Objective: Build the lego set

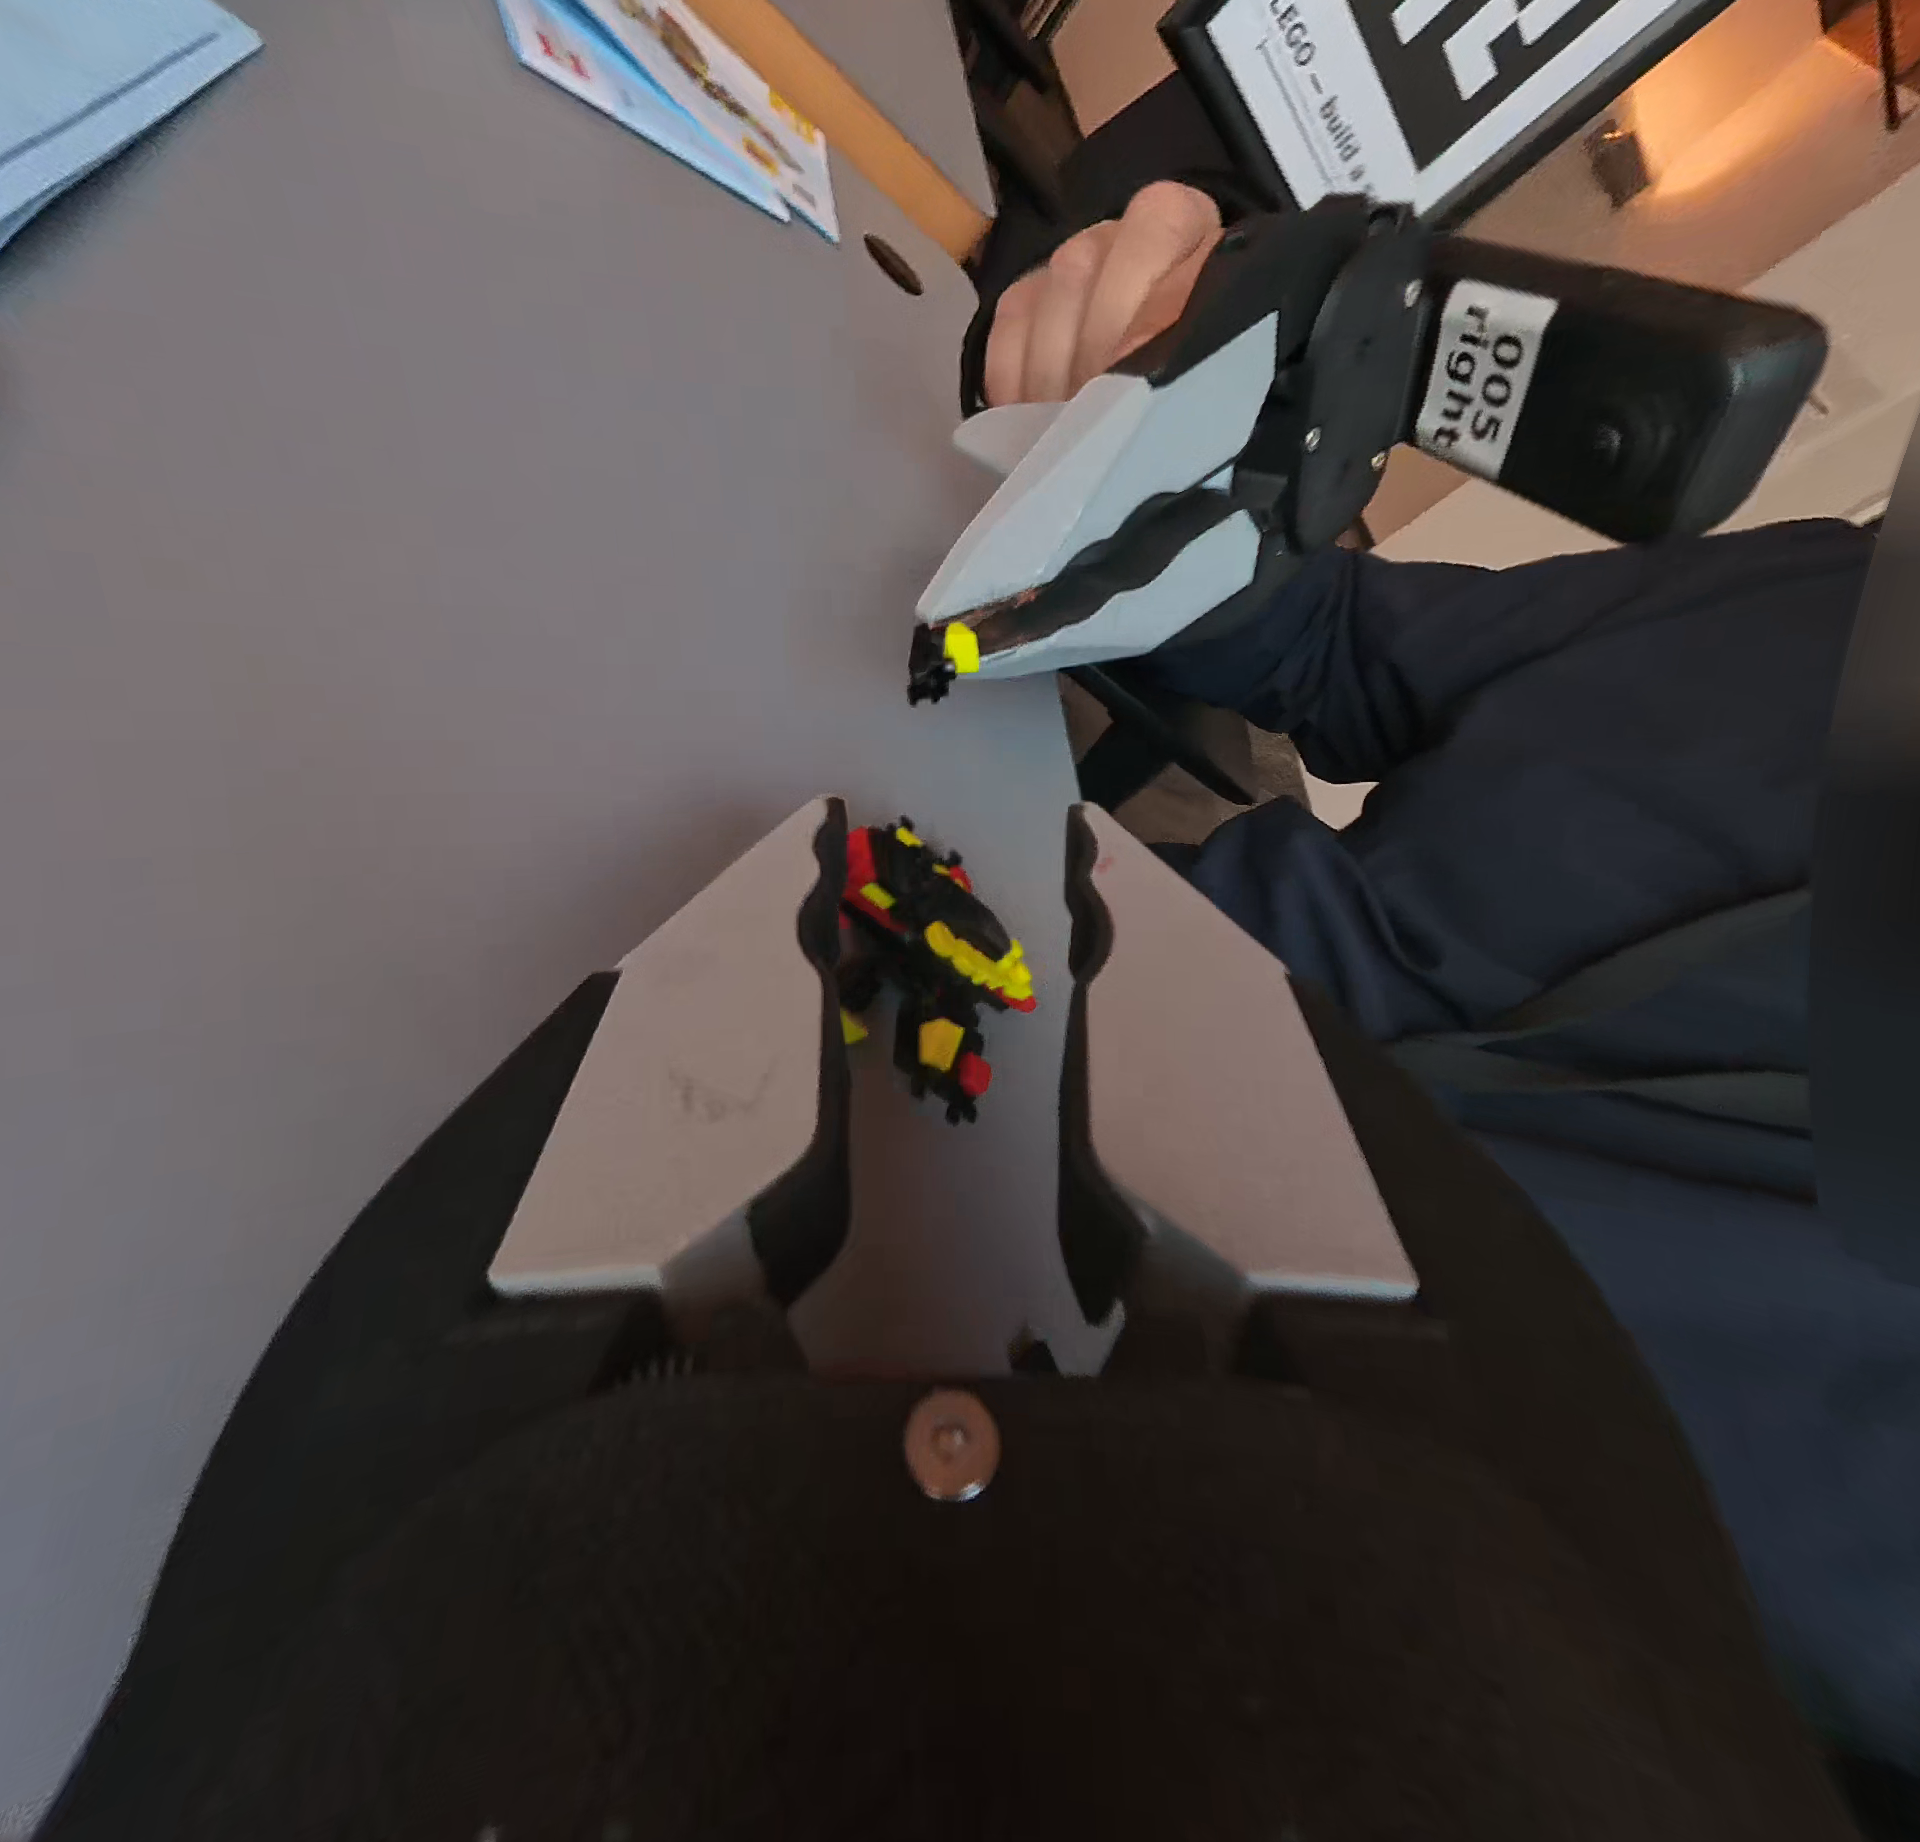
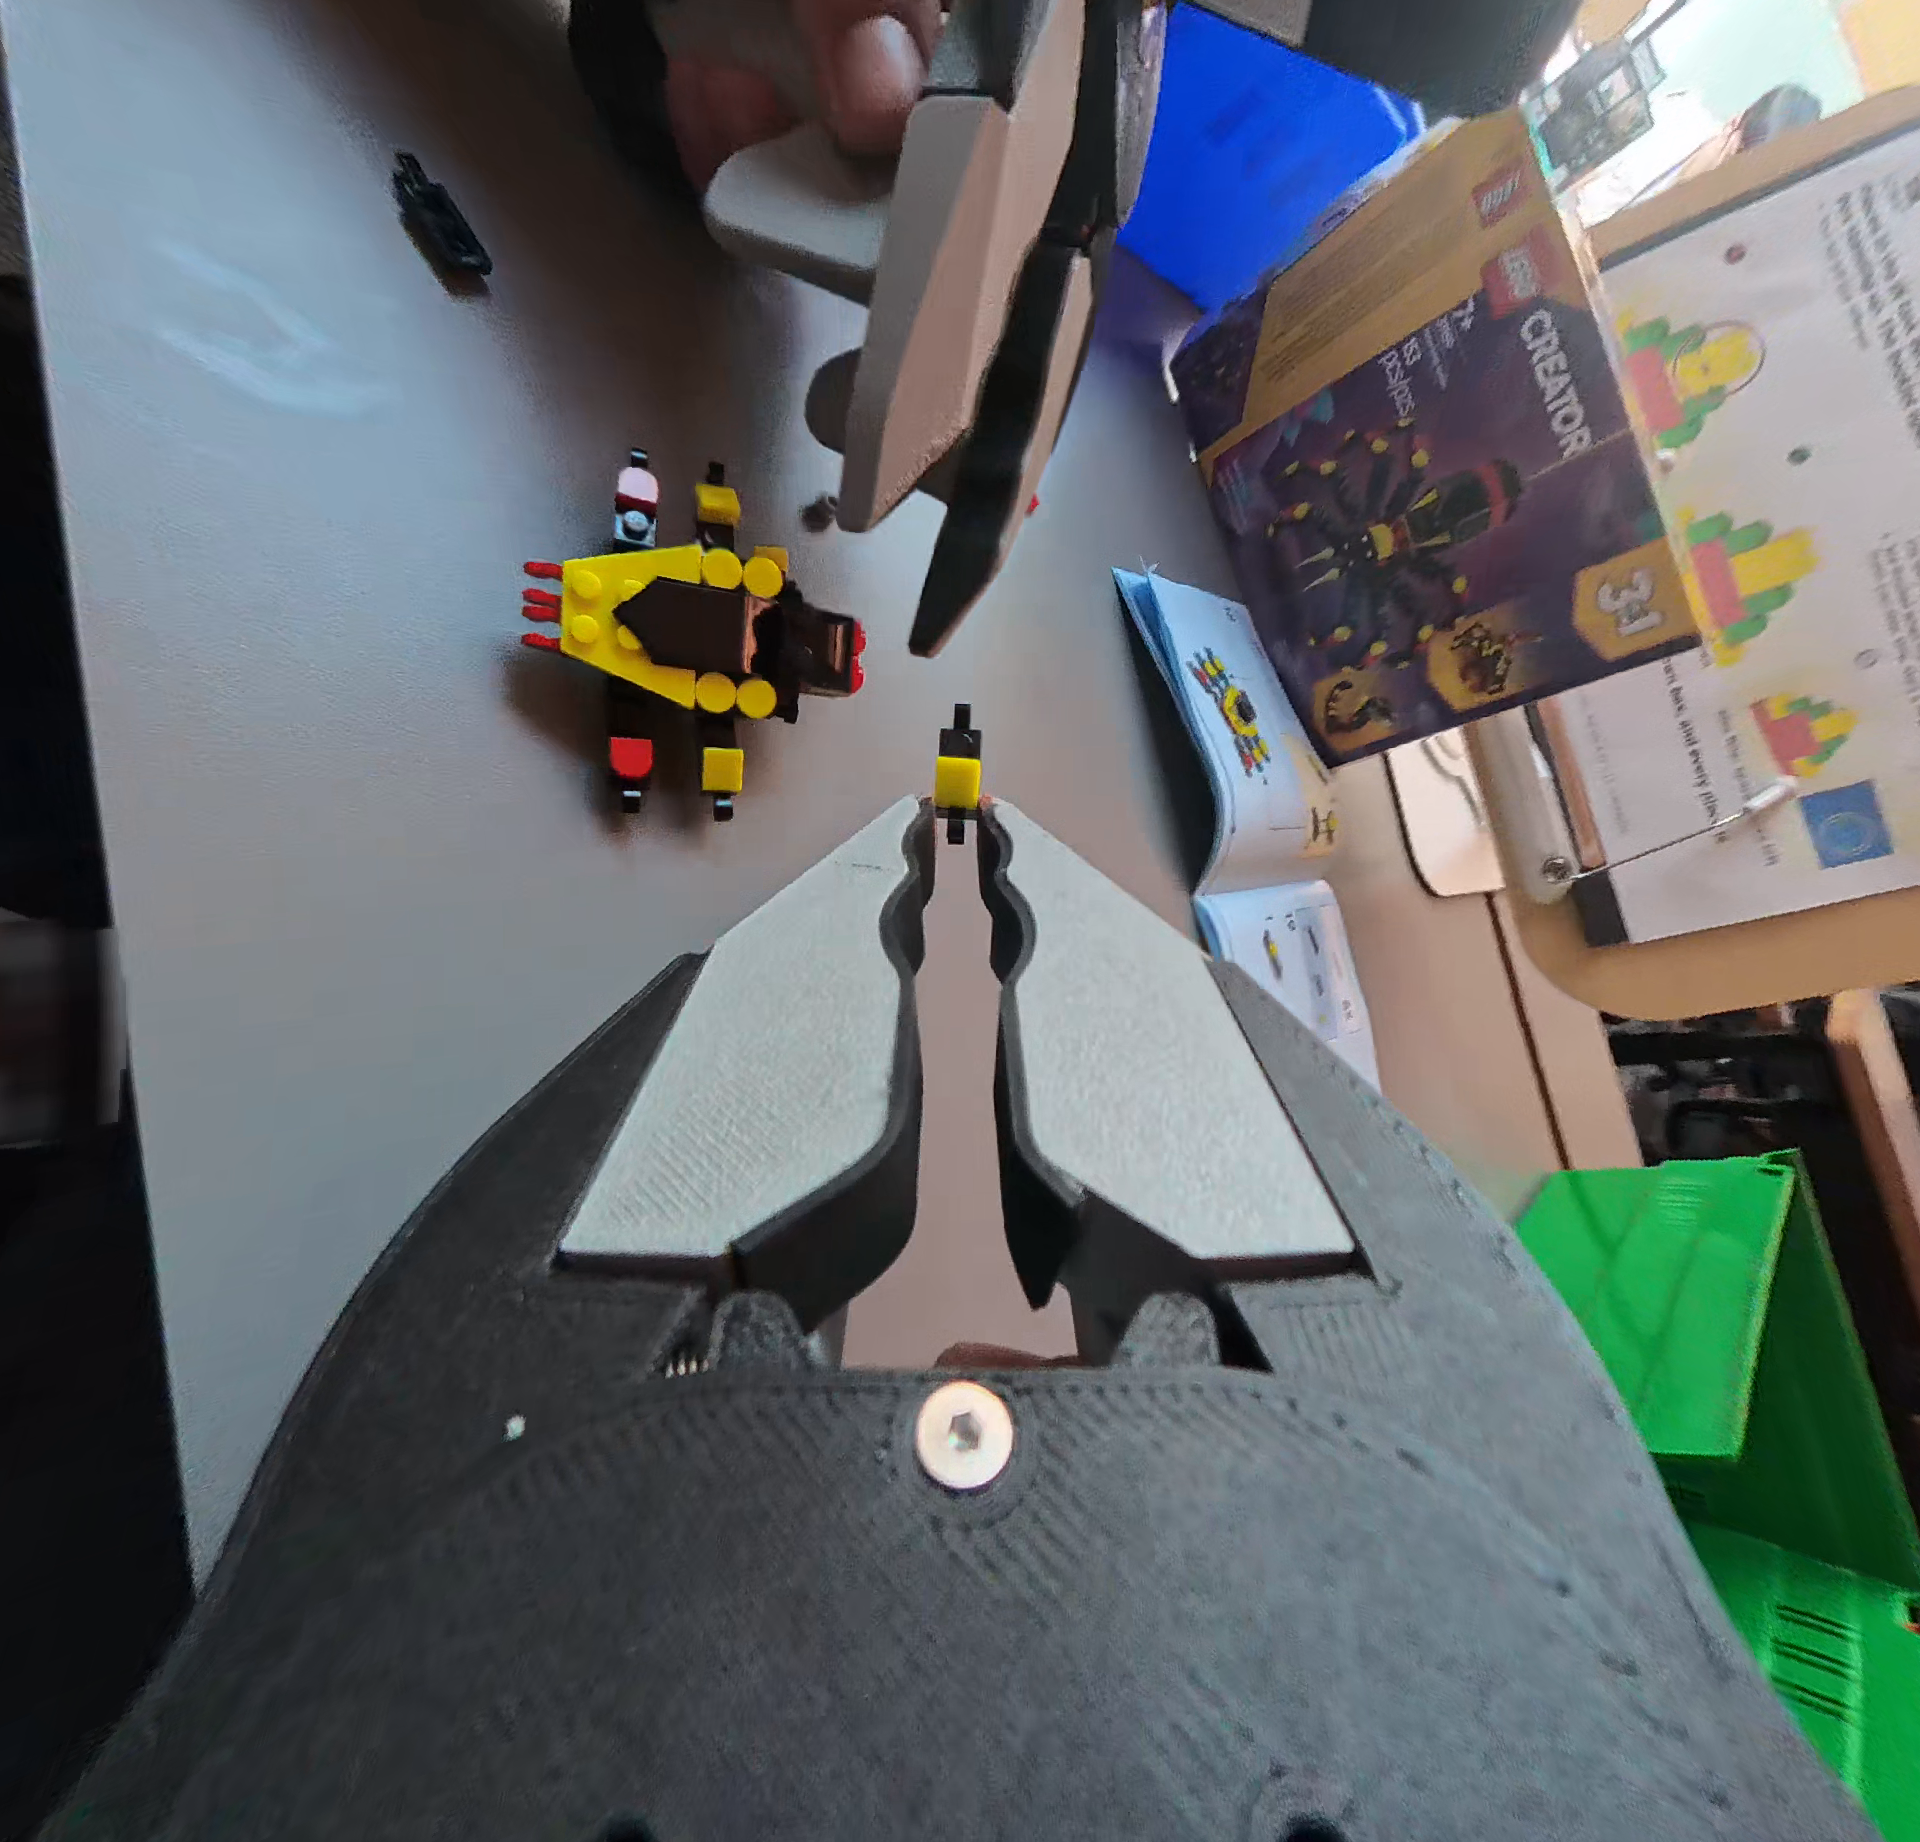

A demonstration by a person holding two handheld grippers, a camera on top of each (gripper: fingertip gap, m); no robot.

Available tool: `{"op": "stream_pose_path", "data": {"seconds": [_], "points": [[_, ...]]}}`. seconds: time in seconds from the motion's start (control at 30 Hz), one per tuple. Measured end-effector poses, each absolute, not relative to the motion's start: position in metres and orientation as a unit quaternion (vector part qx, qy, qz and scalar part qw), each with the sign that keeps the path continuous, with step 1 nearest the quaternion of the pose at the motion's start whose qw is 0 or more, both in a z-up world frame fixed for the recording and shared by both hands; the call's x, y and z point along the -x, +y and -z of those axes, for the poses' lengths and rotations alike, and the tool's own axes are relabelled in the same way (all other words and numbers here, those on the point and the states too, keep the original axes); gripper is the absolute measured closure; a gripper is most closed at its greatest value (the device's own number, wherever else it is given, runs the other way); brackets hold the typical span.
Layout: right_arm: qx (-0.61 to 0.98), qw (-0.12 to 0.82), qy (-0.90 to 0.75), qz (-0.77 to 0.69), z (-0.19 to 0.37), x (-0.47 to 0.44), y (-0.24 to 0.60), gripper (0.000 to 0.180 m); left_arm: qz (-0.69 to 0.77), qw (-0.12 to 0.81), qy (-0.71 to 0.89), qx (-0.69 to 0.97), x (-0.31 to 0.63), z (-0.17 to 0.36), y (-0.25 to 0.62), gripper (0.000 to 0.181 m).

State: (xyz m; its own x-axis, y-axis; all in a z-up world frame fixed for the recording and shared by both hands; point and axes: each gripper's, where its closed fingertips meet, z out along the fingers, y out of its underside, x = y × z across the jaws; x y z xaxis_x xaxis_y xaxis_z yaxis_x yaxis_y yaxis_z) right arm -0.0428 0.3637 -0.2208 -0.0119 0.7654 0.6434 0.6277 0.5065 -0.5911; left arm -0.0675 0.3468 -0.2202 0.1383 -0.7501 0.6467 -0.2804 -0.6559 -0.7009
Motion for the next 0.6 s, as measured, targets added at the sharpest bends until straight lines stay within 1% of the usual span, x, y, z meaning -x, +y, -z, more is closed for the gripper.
{"op": "stream_pose_path", "data": {"seconds": [0.2, 0.33, 0.6], "points": [[0.434, 0.533, -0.725, -0.037, 0.208, 0.055, 0.348, 0.174, 0.592, 0.198, 0.375, 0.685, 0.054, 0.207, 0.333, 0.153], [0.415, 0.544, -0.729, -0.016, 0.205, 0.059, 0.343, 0.174, 0.597, 0.205, 0.379, 0.677, 0.055, 0.204, 0.332, 0.17], [0.424, 0.538, -0.728, -0.031, 0.204, 0.061, 0.338, 0.174, 0.583, 0.223, 0.39, 0.677, 0.055, 0.204, 0.331, 0.175]]}}
